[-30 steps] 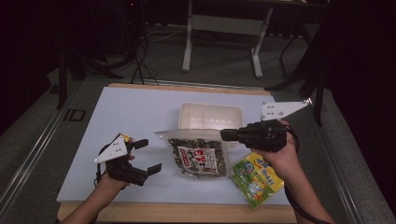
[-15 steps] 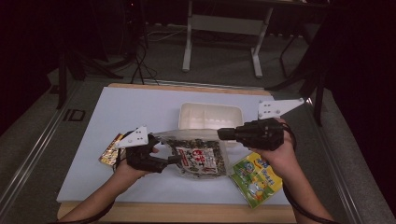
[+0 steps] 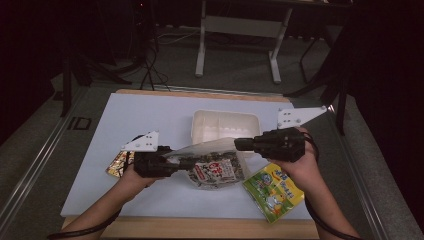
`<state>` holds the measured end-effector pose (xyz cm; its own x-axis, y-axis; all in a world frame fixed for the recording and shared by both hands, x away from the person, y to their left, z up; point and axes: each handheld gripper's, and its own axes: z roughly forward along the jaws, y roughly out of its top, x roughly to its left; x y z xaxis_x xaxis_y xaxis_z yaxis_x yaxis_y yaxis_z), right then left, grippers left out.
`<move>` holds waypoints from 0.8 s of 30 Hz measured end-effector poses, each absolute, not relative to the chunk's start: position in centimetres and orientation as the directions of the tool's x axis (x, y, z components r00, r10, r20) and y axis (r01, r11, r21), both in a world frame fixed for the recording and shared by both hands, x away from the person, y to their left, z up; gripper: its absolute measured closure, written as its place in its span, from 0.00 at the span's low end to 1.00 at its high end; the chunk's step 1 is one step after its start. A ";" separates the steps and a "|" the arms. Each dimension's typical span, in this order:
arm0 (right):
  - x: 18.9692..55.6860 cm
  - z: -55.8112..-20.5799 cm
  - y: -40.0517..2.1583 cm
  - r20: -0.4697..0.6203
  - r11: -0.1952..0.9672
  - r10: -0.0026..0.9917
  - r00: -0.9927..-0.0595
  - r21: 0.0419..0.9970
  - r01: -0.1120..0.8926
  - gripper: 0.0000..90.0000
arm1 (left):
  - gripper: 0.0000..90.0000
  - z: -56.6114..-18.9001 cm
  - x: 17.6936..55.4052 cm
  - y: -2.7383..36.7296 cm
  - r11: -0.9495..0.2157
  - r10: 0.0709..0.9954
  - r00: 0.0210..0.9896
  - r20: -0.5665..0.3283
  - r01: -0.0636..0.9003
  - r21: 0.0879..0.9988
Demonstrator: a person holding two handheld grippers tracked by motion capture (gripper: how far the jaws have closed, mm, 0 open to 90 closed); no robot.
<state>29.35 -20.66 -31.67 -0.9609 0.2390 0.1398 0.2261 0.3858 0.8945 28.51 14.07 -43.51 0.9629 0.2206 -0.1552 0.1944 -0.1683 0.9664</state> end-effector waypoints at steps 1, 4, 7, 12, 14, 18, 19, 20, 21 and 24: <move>29.4 -31.7 -20.8 0.140 0.383 0.242 -0.960 0.896 0.227 0.99 | 0.79 -43.5 28.5 14.1 -0.165 0.210 0.964 -0.163 0.199 0.966; 29.5 -31.9 -21.0 0.147 0.371 0.248 -0.957 0.898 0.235 0.99 | 0.81 -43.4 28.5 14.3 -0.161 0.183 0.968 -0.175 0.205 0.966; 29.6 -32.2 -21.1 0.157 0.360 0.252 -0.955 0.901 0.243 0.90 | 0.82 -43.3 28.5 14.5 -0.157 0.171 0.969 -0.178 0.205 0.966; 30.0 -33.9 -21.1 0.187 0.377 0.246 -0.951 0.886 0.271 0.63 | 0.83 -43.3 28.5 14.8 -0.128 0.158 0.964 -0.216 0.236 0.963; 30.3 -34.9 -20.8 0.200 0.404 0.231 -0.952 0.871 0.281 0.57 | 0.83 -43.2 28.5 14.9 -0.115 0.147 0.963 -0.225 0.243 0.963; 30.7 -36.9 -20.2 0.232 0.448 0.208 -0.950 0.841 0.304 0.56 | 0.83 -42.8 28.3 14.7 -0.098 0.123 0.968 -0.218 0.230 0.968; 30.7 -37.3 -20.0 0.240 0.454 0.201 -0.950 0.836 0.307 0.57 | 0.83 -42.7 28.3 14.7 -0.095 0.116 0.969 -0.217 0.228 0.969; 30.8 -37.8 -19.9 0.251 0.459 0.185 -0.950 0.833 0.310 0.58 | 0.83 -42.6 28.3 14.6 -0.092 0.113 0.970 -0.214 0.225 0.970; 30.8 -38.1 -19.8 0.263 0.462 0.169 -0.950 0.830 0.312 0.59 | 0.83 -42.5 28.3 14.5 -0.094 0.113 0.971 -0.210 0.221 0.971; 30.8 -38.6 -19.6 0.279 0.467 0.130 -0.951 0.829 0.307 0.65 | 0.82 -42.5 28.3 14.5 -0.097 0.103 0.972 -0.211 0.221 0.970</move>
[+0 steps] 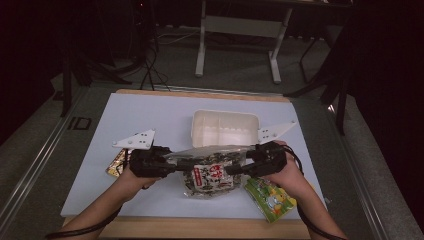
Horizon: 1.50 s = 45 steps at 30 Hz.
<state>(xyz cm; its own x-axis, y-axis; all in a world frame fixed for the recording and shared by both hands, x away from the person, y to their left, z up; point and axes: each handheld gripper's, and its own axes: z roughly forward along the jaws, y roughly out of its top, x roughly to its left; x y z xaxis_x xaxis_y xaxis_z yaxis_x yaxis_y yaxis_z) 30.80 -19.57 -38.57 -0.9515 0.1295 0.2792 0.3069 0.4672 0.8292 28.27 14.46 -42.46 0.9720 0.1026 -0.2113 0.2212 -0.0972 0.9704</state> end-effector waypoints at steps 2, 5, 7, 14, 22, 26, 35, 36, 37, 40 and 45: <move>30.9 -38.6 -19.6 0.289 0.473 0.103 -0.952 0.827 0.303 0.70 | 0.82 -42.5 28.3 14.5 -0.094 0.094 0.971 -0.220 0.228 0.969; 30.8 -38.6 -19.4 0.297 0.503 0.065 -0.953 0.815 0.288 0.78 | 0.82 -42.5 28.5 14.5 -0.098 0.077 0.969 -0.233 0.240 0.966; 30.8 -38.6 -19.3 0.299 0.523 0.044 -0.953 0.806 0.277 0.81 | 0.82 -42.5 28.6 14.6 -0.104 0.065 0.969 -0.239 0.245 0.964; 30.5 -38.6 -19.2 0.306 0.509 0.033 -0.951 0.814 0.280 0.84 | 0.79 -42.6 29.1 14.7 -0.100 0.071 0.966 -0.249 0.256 0.962; 30.8 -37.3 -19.8 0.277 0.474 0.096 -0.956 0.832 0.289 0.85 | 0.33 -42.1 28.5 15.4 -0.052 0.254 0.946 -0.203 0.223 0.973; 31.0 -36.5 -20.6 0.260 0.432 0.150 -0.954 0.851 0.300 0.85 | 0.13 -42.1 28.4 15.8 -0.055 0.300 0.934 -0.194 0.220 0.974; 31.7 -33.7 -22.6 0.181 0.299 0.340 -0.923 0.909 0.289 0.85 | 0.00 -43.0 27.4 15.9 -0.087 0.422 0.895 -0.149 0.203 0.975; 31.9 -33.5 -22.7 0.172 0.291 0.360 -0.917 0.913 0.285 0.85 | 0.00 -43.2 27.4 15.9 -0.094 0.422 0.894 -0.151 0.209 0.973; 32.2 -33.3 -22.9 0.170 0.280 0.384 -0.907 0.915 0.290 0.85 | 0.00 -43.4 27.3 15.9 -0.101 0.426 0.892 -0.149 0.210 0.973; 33.0 -33.0 -23.2 0.153 0.247 0.459 -0.875 0.924 0.291 0.85 | 0.00 -43.9 26.9 15.8 -0.108 0.437 0.888 -0.142 0.209 0.972; 34.5 -33.0 -23.7 0.124 0.204 0.560 -0.819 0.937 0.282 0.85 | 0.01 -44.9 26.3 16.2 -0.105 0.475 0.871 -0.126 0.198 0.974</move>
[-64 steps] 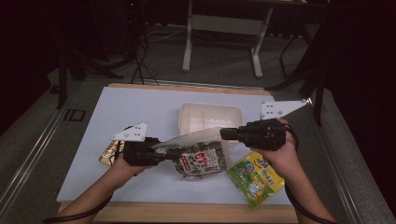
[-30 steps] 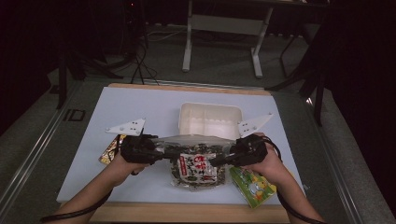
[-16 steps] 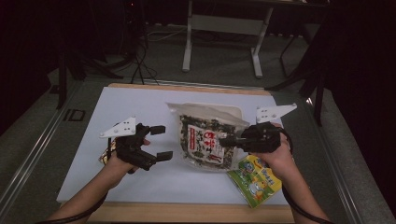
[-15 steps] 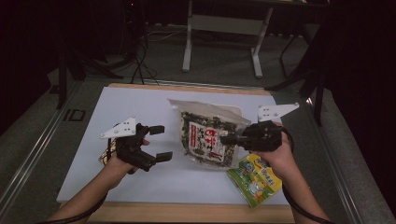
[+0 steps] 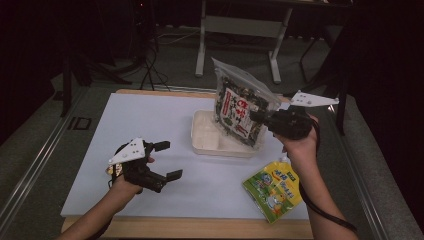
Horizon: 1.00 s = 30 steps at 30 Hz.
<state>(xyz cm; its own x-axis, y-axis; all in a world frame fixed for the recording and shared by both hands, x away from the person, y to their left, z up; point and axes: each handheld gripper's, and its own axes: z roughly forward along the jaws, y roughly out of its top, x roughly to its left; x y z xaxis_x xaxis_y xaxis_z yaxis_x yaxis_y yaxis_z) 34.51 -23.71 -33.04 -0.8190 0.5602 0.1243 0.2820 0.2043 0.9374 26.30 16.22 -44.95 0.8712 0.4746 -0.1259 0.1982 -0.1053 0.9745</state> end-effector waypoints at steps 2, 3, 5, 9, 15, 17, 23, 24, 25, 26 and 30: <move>35.2 -33.3 -23.8 0.113 0.198 0.600 -0.792 0.938 0.284 0.85 | 0.01 -45.4 26.1 16.4 -0.105 0.492 0.861 -0.127 0.204 0.973; 35.5 -33.5 -23.8 0.112 0.194 0.611 -0.784 0.939 0.285 0.85 | 0.01 -45.6 26.0 16.6 -0.103 0.498 0.858 -0.128 0.205 0.973; 36.2 -33.9 -23.9 0.107 0.192 0.633 -0.766 0.938 0.290 0.85 | 0.00 -46.0 25.8 16.8 -0.106 0.517 0.848 -0.118 0.200 0.974; 37.5 -35.3 -24.2 0.125 0.175 0.666 -0.735 0.932 0.317 0.85 | 0.00 -46.8 25.2 17.1 -0.112 0.532 0.839 -0.114 0.204 0.973; 39.1 -37.1 -24.4 0.134 0.173 0.707 -0.694 0.919 0.354 0.85 | 0.00 -48.3 24.9 17.8 -0.101 0.549 0.823 -0.143 0.236 0.967; 39.5 -37.6 -24.3 0.134 0.179 0.710 -0.691 0.915 0.361 0.85 | 0.00 -48.6 24.9 17.9 -0.100 0.552 0.821 -0.146 0.238 0.966; 40.5 -39.1 -23.8 0.155 0.163 0.714 -0.683 0.912 0.377 0.85 | 0.00 -48.9 24.9 18.0 -0.102 0.552 0.822 -0.142 0.236 0.966; 40.6 -39.4 -23.7 0.158 0.162 0.715 -0.681 0.910 0.381 0.85 | 0.01 -48.9 24.8 17.9 -0.104 0.554 0.821 -0.136 0.231 0.967; 40.8 -39.7 -23.5 0.156 0.164 0.716 -0.681 0.910 0.381 0.85 | 0.01 -48.9 24.8 17.9 -0.106 0.552 0.823 -0.135 0.230 0.967; 40.9 -40.0 -23.3 0.154 0.166 0.717 -0.680 0.909 0.381 0.85 | 0.00 -49.0 24.8 17.9 -0.105 0.549 0.825 -0.137 0.231 0.967; 41.4 -41.4 -22.9 0.159 0.173 0.715 -0.680 0.903 0.393 0.85 | 0.00 -49.2 24.8 18.1 -0.102 0.552 0.821 -0.143 0.237 0.966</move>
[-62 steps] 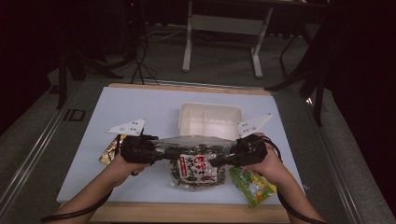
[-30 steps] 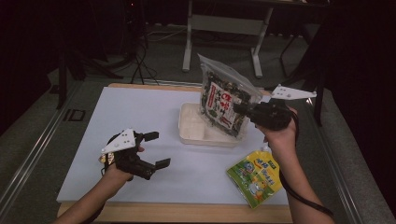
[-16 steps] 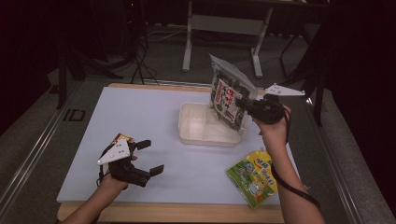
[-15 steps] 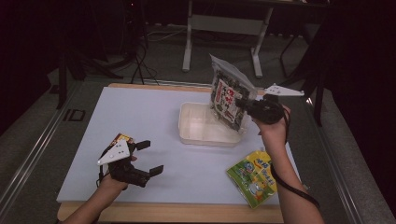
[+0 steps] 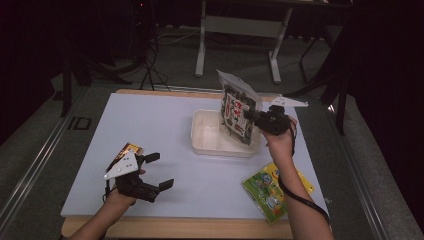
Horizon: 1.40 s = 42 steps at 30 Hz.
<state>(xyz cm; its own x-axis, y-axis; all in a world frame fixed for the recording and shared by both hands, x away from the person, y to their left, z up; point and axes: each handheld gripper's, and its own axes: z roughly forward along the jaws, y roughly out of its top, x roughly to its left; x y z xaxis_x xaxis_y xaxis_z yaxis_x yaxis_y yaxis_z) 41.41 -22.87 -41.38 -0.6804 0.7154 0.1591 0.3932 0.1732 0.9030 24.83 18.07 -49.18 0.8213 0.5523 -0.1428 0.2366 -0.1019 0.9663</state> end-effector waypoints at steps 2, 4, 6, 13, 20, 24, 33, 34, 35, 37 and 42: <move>41.6 -42.0 -22.8 0.164 0.174 0.713 -0.682 0.901 0.398 0.85 | 0.00 -49.3 24.9 18.2 -0.101 0.552 0.821 -0.144 0.238 0.966; 41.9 -42.7 -22.8 0.168 0.179 0.711 -0.683 0.896 0.407 0.85 | 0.01 -49.3 24.9 18.3 -0.100 0.553 0.820 -0.145 0.238 0.966; 42.1 -43.4 -22.8 0.179 0.176 0.703 -0.688 0.894 0.413 0.85 | 0.01 -49.4 25.0 18.3 -0.100 0.550 0.822 -0.149 0.242 0.965; 42.3 -44.2 -23.3 0.203 0.148 0.688 -0.697 0.900 0.409 0.85 | 0.01 -49.8 25.1 18.2 -0.102 0.543 0.824 -0.162 0.256 0.961; 42.1 -45.5 -24.9 0.246 0.133 0.675 -0.696 0.887 0.443 0.85 | 0.01 -49.8 25.0 18.3 -0.096 0.540 0.825 -0.167 0.257 0.962; 42.0 -45.8 -26.0 0.273 0.112 0.672 -0.688 0.882 0.458 0.85 | 0.01 -49.9 25.2 18.3 -0.091 0.540 0.824 -0.173 0.262 0.961; 42.5 -45.6 -26.1 0.276 0.123 0.684 -0.676 0.869 0.479 0.82 | 0.01 -50.1 25.2 18.4 -0.090 0.542 0.822 -0.175 0.264 0.960; 42.5 -45.6 -26.1 0.271 0.126 0.690 -0.671 0.868 0.480 0.81 | 0.01 -50.1 25.2 18.4 -0.090 0.544 0.821 -0.173 0.262 0.961; 42.5 -45.5 -26.0 0.260 0.136 0.696 -0.670 0.868 0.478 0.80 | 0.01 -50.1 25.2 18.5 -0.088 0.544 0.821 -0.174 0.262 0.961; 42.3 -45.2 -25.7 0.224 0.167 0.709 -0.669 0.868 0.468 0.79 | 0.01 -50.1 25.2 18.5 -0.089 0.544 0.821 -0.173 0.261 0.961; 42.4 -44.9 -25.6 0.222 0.173 0.723 -0.655 0.859 0.482 0.74 | 0.01 -50.1 25.2 18.5 -0.089 0.544 0.821 -0.170 0.258 0.962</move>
<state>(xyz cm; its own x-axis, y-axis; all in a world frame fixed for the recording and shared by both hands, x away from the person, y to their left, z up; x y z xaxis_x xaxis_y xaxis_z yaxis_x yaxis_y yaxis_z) 42.38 -25.62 -44.90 -0.6548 0.7225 0.2217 0.4821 0.1734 0.8588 25.20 18.49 -50.10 0.8213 0.5444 -0.1705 0.2584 -0.0886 0.9620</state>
